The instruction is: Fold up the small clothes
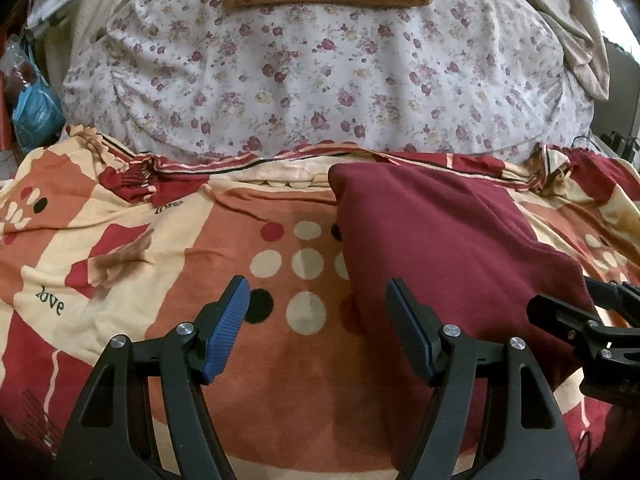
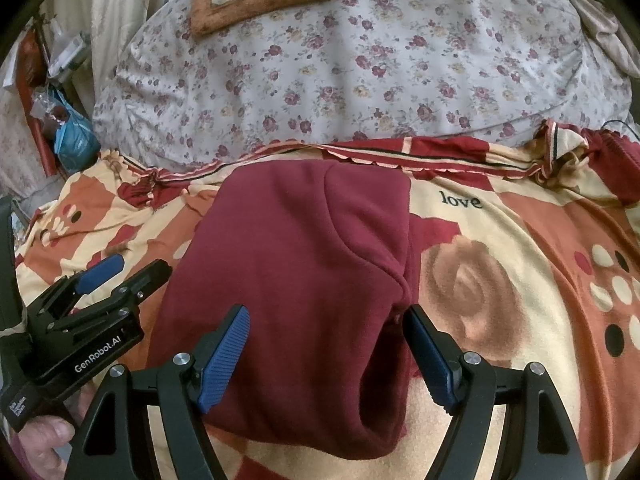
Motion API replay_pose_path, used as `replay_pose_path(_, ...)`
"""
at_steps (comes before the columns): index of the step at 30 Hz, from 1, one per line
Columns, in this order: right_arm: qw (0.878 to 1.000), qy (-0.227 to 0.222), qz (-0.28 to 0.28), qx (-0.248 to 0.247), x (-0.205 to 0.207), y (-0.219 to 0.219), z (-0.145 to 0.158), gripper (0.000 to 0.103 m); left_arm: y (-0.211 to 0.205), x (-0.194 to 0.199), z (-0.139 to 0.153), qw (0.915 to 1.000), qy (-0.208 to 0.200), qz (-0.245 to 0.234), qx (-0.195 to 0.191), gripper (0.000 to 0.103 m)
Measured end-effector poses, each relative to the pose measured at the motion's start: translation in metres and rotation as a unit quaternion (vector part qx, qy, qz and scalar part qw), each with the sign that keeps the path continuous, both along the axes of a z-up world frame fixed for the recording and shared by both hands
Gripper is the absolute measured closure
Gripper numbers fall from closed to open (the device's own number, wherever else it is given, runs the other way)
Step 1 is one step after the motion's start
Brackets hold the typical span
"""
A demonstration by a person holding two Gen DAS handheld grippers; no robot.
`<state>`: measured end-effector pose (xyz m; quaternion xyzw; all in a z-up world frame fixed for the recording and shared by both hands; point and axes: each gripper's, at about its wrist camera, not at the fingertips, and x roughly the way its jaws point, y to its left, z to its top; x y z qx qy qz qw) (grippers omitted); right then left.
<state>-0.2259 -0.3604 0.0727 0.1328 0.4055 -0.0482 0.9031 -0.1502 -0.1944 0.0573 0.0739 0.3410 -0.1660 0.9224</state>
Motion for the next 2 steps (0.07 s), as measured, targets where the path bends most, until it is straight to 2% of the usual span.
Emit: replay_pose_path(2, 1.0, -0.001, -0.001, 0.001, -0.0002, -0.0004, 0.0003, 0.026, 0.0, -0.0008, 0.0013, 1.0, 0.003, -0.001, -0.002, 0.032)
